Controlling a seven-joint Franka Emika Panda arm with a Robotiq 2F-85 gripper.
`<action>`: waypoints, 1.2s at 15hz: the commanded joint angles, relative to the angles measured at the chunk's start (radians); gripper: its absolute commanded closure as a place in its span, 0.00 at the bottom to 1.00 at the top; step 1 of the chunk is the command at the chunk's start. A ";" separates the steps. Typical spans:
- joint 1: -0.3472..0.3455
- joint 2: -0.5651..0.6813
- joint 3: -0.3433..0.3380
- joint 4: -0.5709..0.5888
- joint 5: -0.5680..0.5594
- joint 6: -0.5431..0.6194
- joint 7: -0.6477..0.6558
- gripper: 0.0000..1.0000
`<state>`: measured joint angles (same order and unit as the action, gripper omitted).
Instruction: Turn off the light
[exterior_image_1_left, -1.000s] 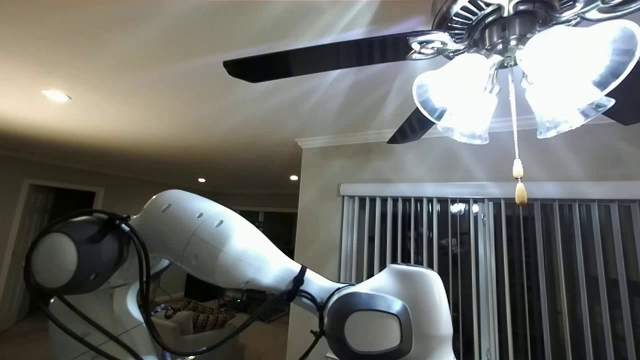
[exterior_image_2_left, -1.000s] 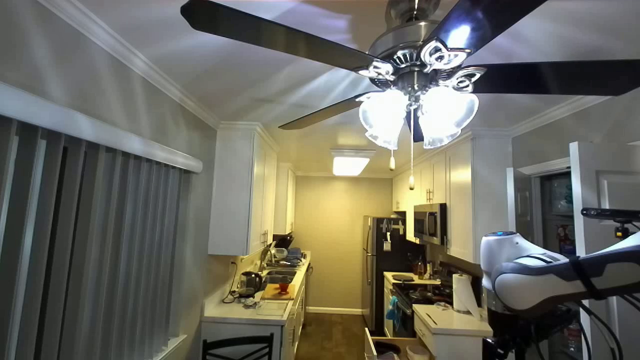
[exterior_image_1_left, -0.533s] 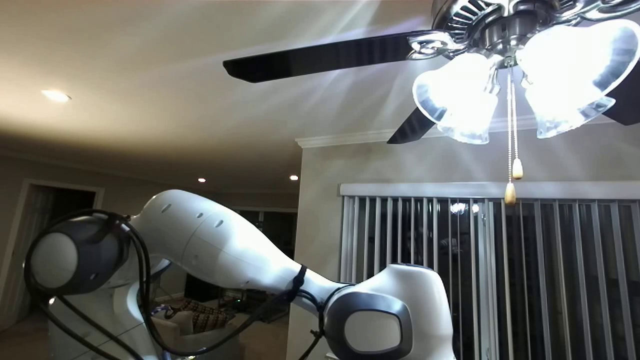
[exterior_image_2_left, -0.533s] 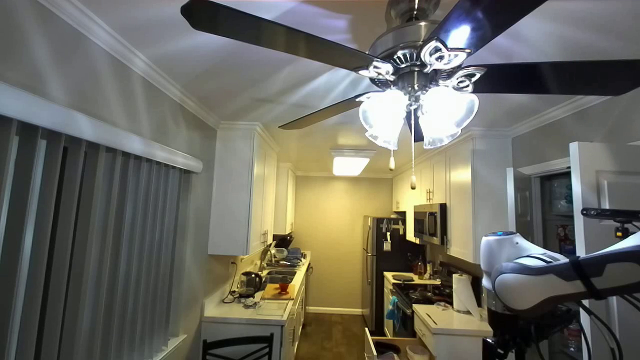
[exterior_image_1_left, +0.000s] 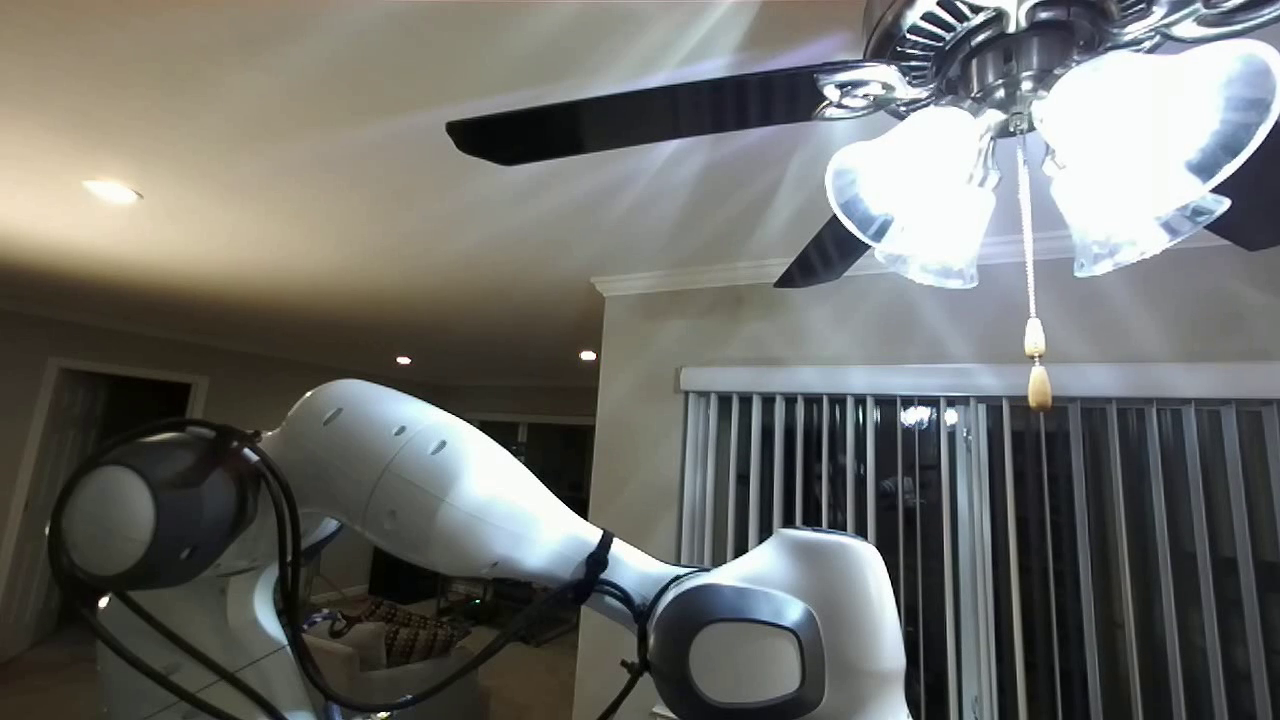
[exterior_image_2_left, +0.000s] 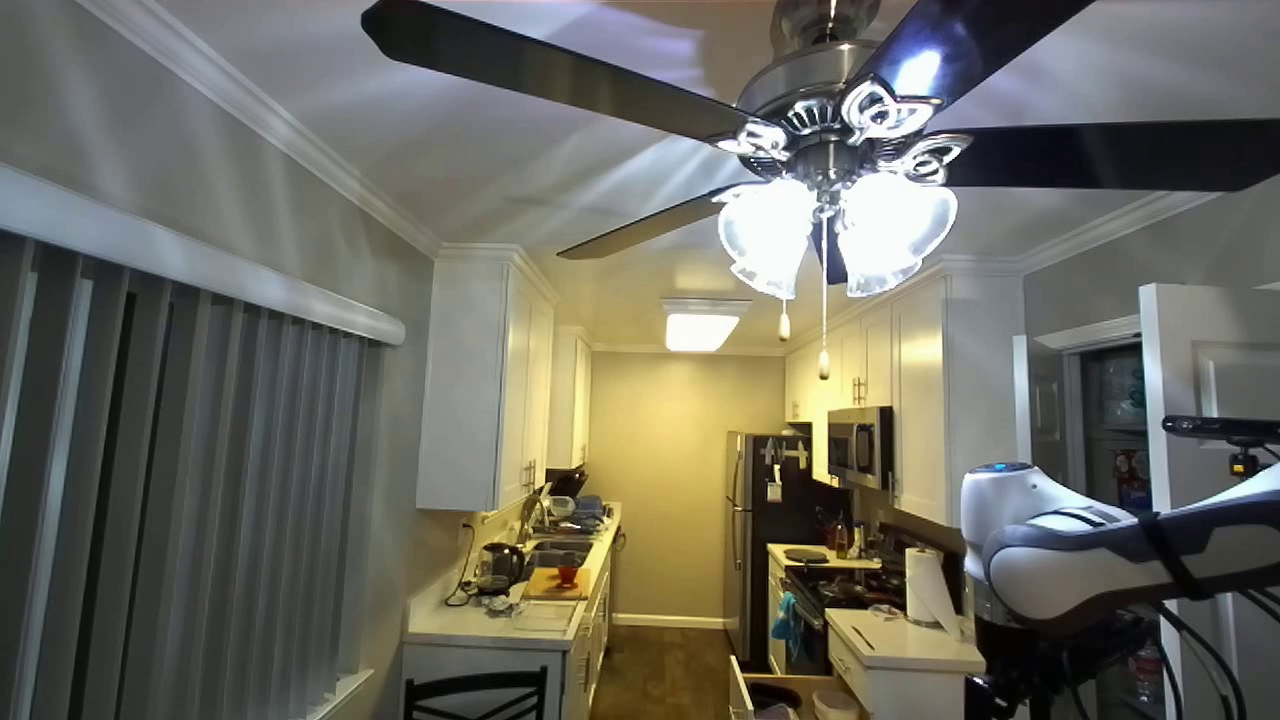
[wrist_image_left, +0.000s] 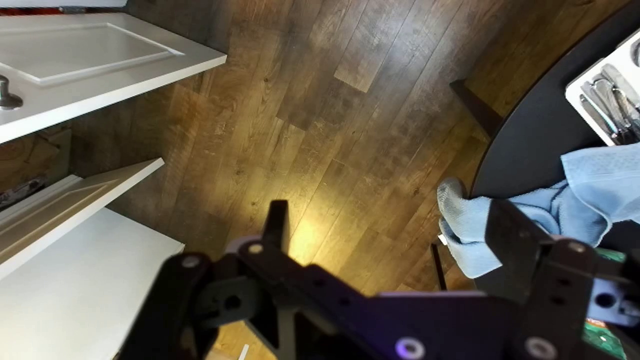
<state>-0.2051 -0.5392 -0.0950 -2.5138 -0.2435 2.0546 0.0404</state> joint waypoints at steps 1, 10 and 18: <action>0.010 -0.002 0.000 0.001 0.002 -0.002 0.005 0.00; 0.243 -0.144 0.167 0.001 0.140 0.206 0.048 0.00; 0.191 -0.106 0.281 0.149 0.139 0.576 0.237 0.00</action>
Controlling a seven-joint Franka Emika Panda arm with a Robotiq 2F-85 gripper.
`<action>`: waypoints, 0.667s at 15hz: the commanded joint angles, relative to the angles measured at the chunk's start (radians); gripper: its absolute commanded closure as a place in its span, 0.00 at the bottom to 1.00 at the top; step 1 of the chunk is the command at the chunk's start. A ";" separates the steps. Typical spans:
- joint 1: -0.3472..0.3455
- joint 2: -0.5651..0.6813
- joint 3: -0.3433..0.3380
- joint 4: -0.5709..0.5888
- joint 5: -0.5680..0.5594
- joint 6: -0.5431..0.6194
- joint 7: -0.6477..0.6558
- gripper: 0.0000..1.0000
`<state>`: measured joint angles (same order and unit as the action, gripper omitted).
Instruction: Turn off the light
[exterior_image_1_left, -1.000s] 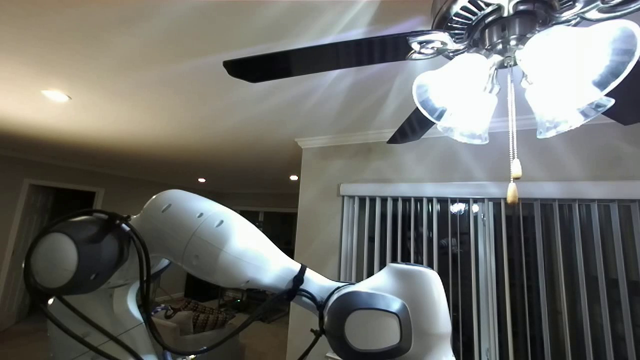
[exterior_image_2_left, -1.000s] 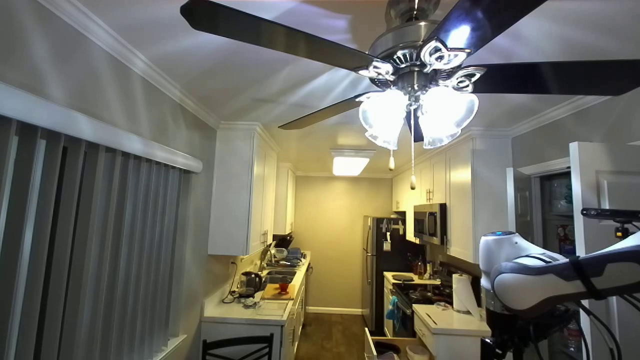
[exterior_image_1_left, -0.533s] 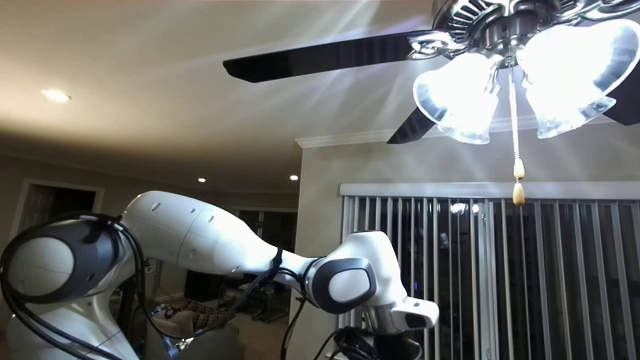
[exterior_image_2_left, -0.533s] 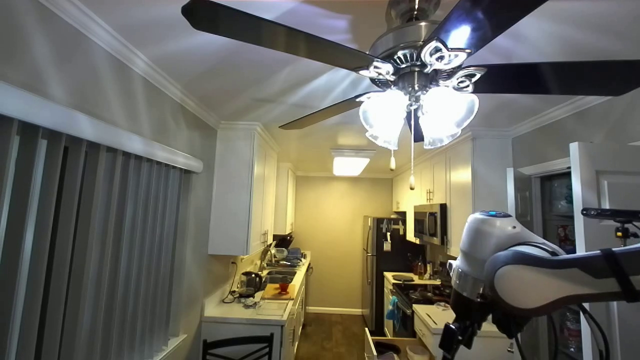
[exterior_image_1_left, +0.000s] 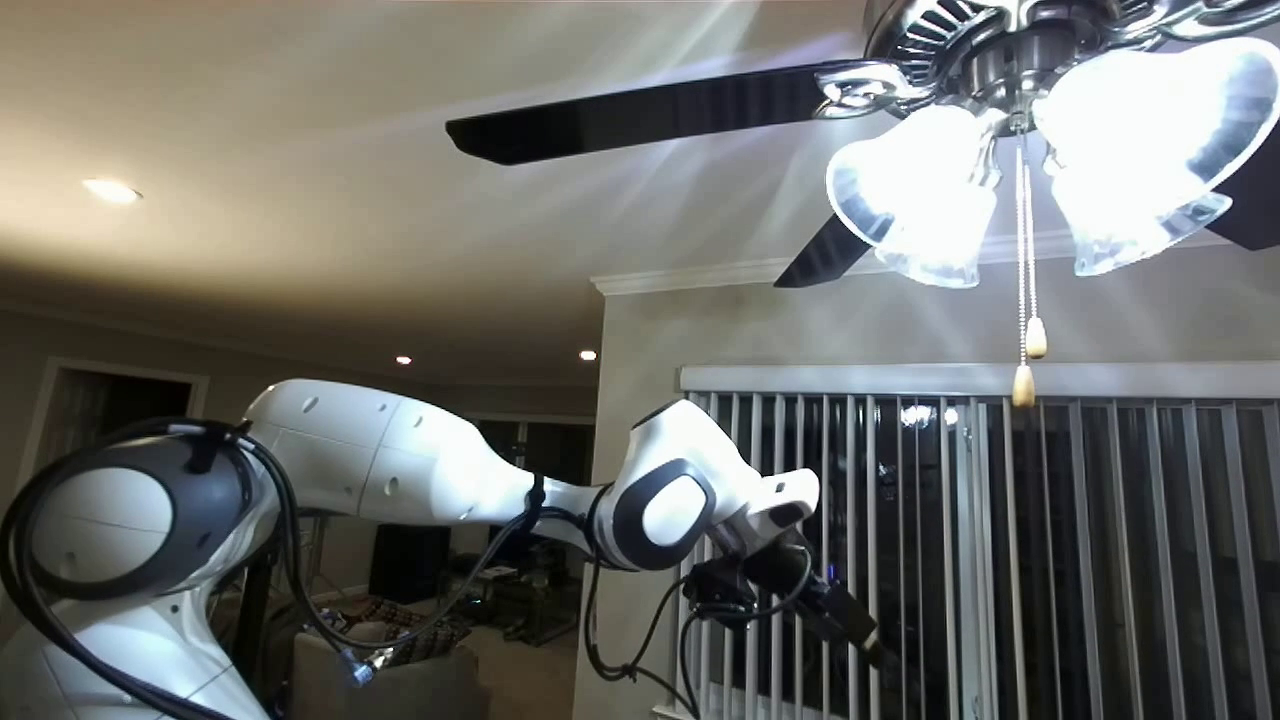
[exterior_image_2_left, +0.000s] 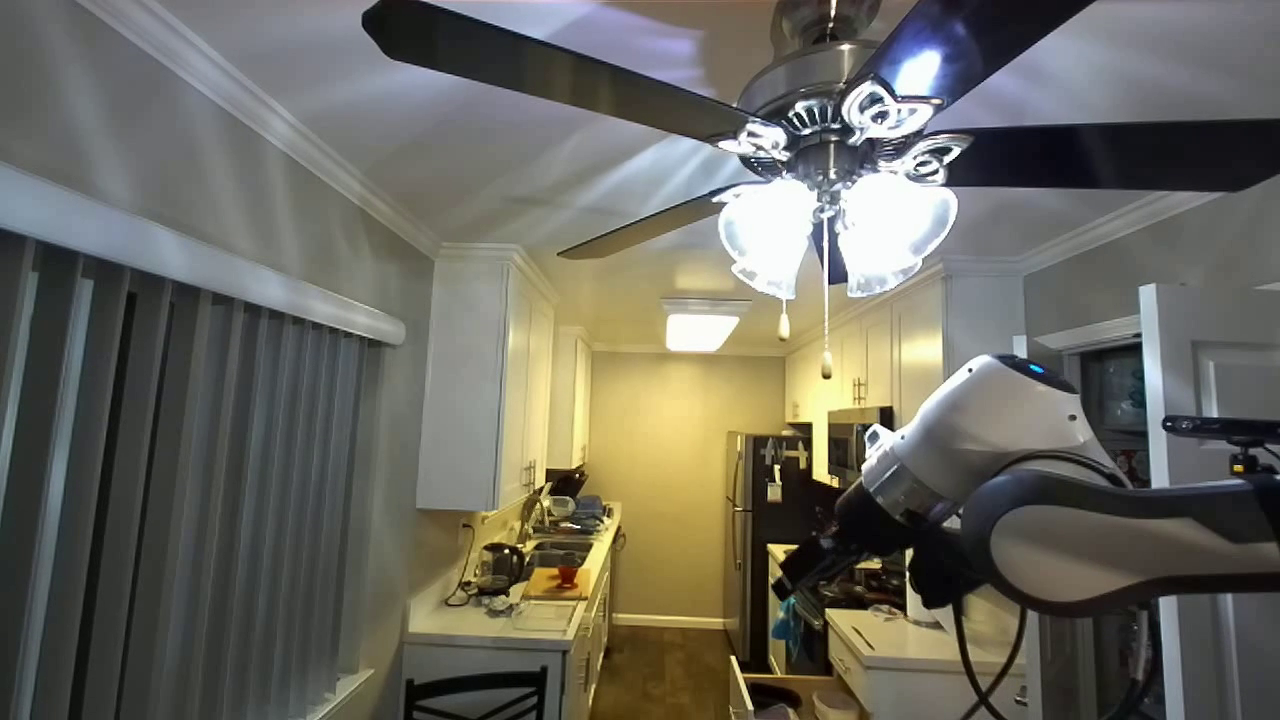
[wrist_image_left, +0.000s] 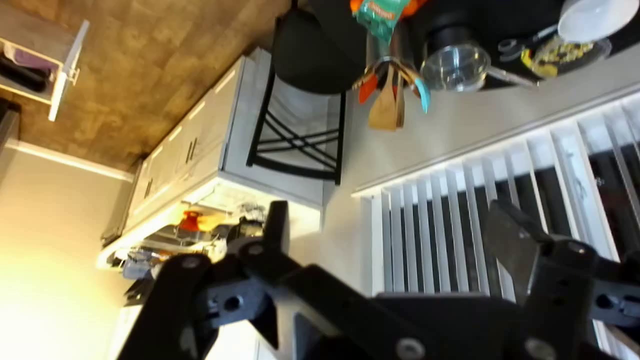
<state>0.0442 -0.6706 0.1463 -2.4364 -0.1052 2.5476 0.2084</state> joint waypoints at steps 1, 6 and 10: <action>-0.081 0.028 0.046 0.097 -0.005 0.117 0.087 0.00; -0.246 0.048 0.090 0.204 -0.023 0.287 0.176 0.00; -0.228 0.082 0.050 0.269 0.015 0.233 0.091 0.00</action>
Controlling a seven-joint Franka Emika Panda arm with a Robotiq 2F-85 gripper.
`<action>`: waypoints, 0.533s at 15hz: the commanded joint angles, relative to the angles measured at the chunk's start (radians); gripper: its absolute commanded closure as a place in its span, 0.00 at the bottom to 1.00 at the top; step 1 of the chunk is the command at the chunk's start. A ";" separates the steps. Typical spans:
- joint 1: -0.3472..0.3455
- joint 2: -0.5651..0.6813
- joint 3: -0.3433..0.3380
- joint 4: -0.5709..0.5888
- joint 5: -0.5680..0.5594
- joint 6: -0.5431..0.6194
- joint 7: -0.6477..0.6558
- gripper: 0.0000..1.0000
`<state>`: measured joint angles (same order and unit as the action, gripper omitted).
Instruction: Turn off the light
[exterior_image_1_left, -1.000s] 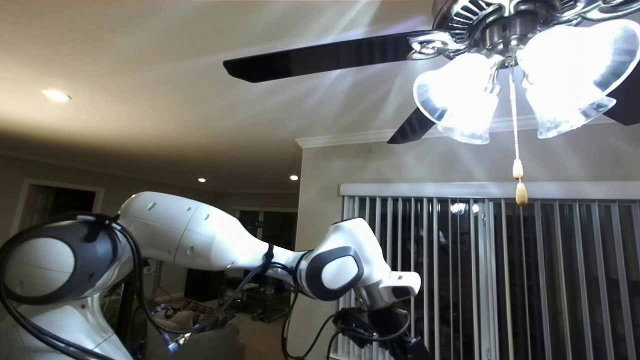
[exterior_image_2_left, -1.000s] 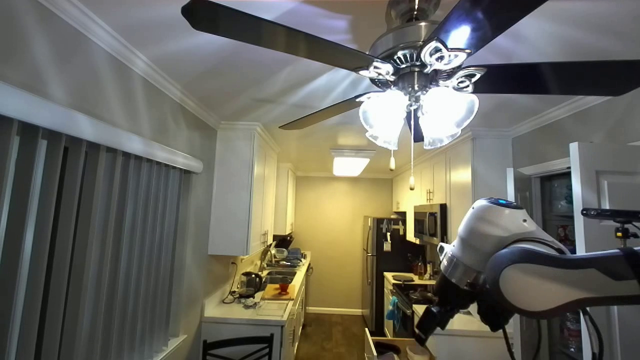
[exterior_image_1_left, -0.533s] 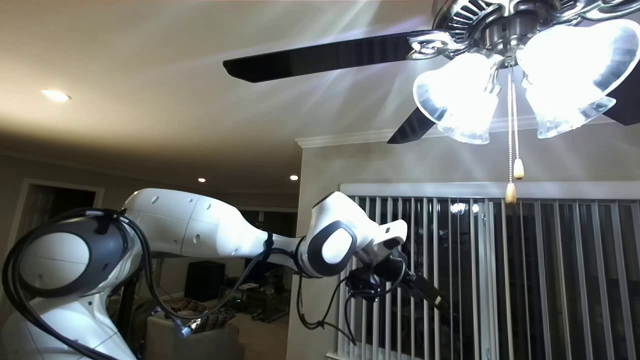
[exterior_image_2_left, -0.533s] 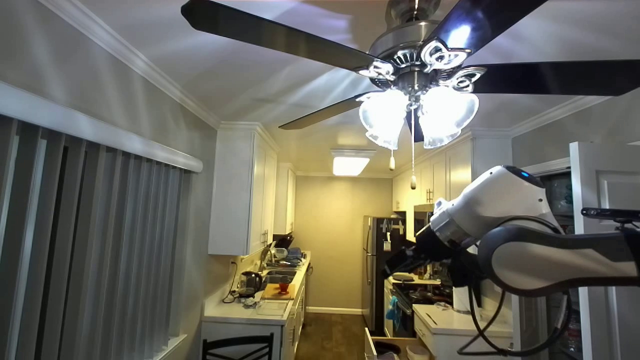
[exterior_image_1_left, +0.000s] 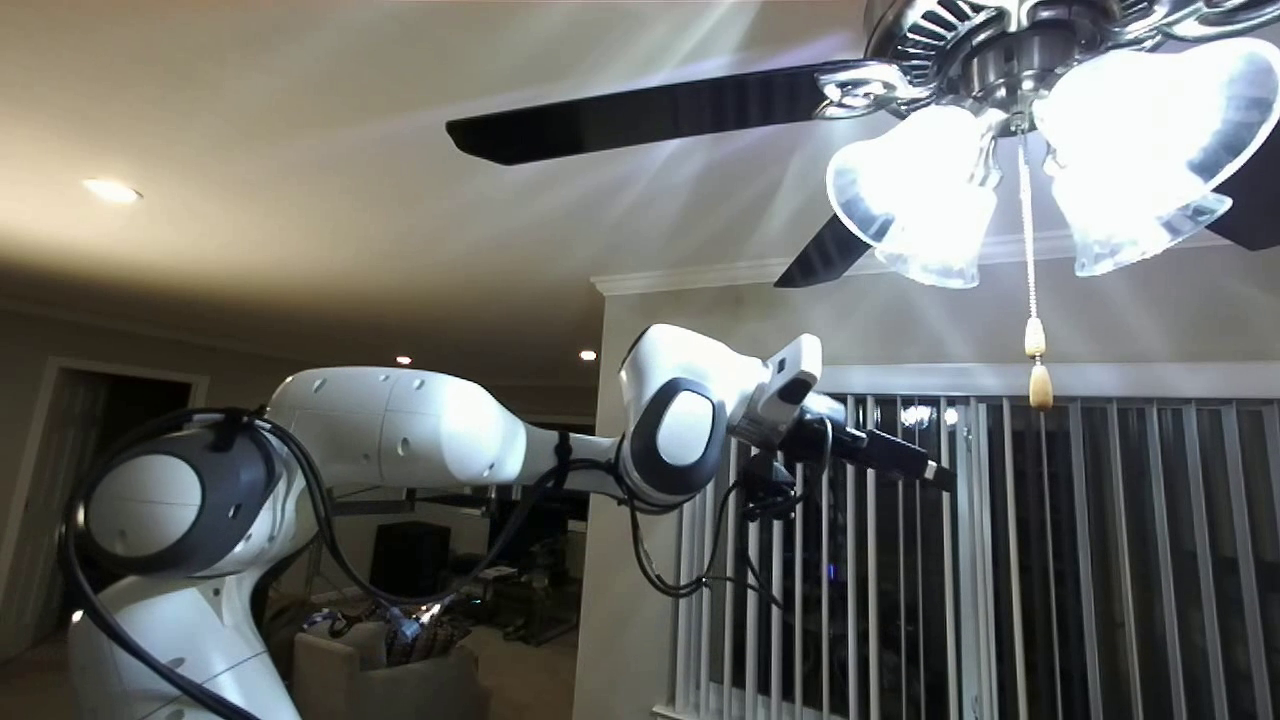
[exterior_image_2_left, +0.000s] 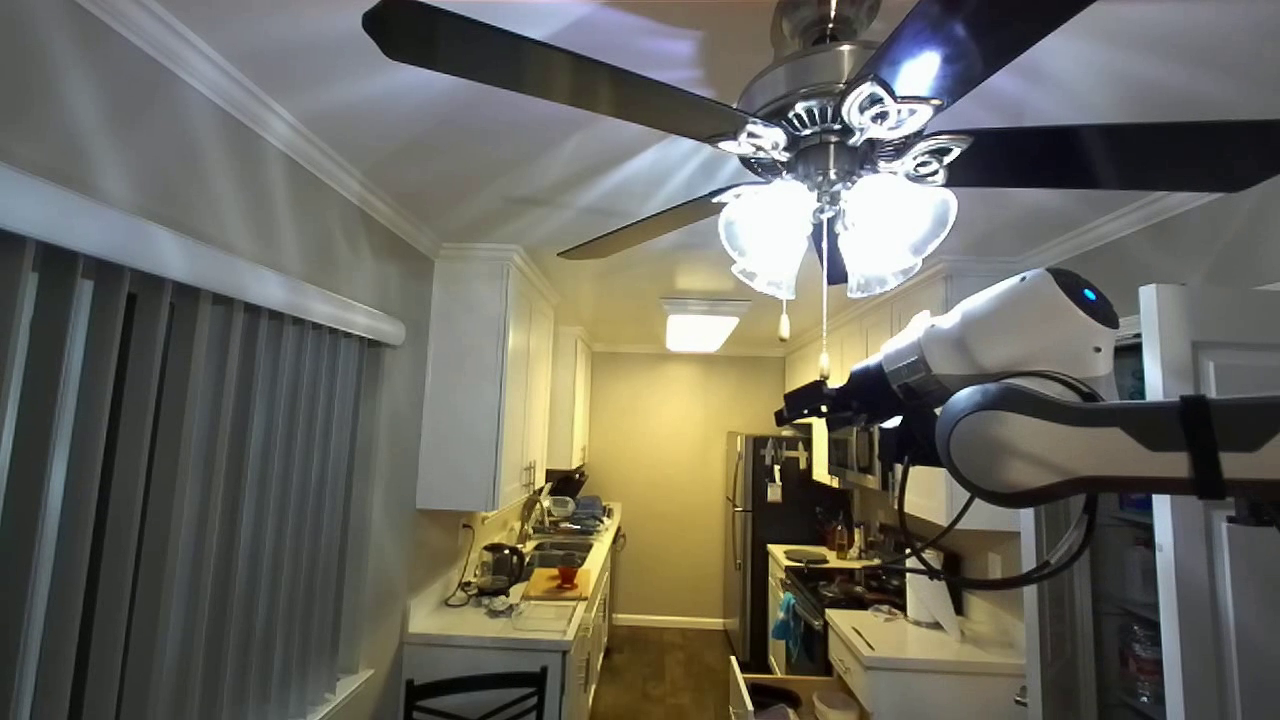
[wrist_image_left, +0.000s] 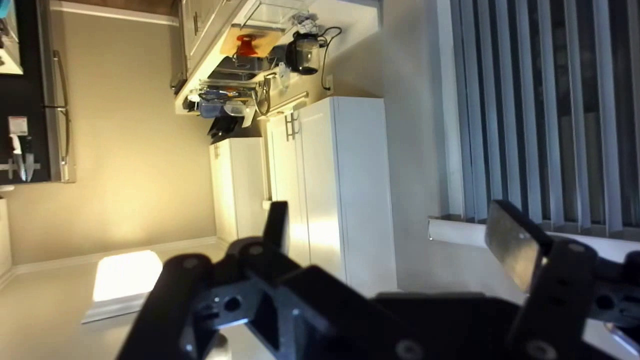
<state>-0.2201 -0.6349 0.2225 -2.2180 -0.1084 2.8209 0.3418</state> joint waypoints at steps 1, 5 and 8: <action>0.002 0.010 -0.007 0.015 0.003 -0.009 -0.007 0.00; 0.024 0.036 -0.019 0.034 0.003 -0.024 -0.011 0.00; 0.027 0.037 -0.019 0.034 0.004 -0.024 -0.011 0.00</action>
<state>-0.1938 -0.5985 0.2049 -2.1855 -0.1073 2.7975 0.3344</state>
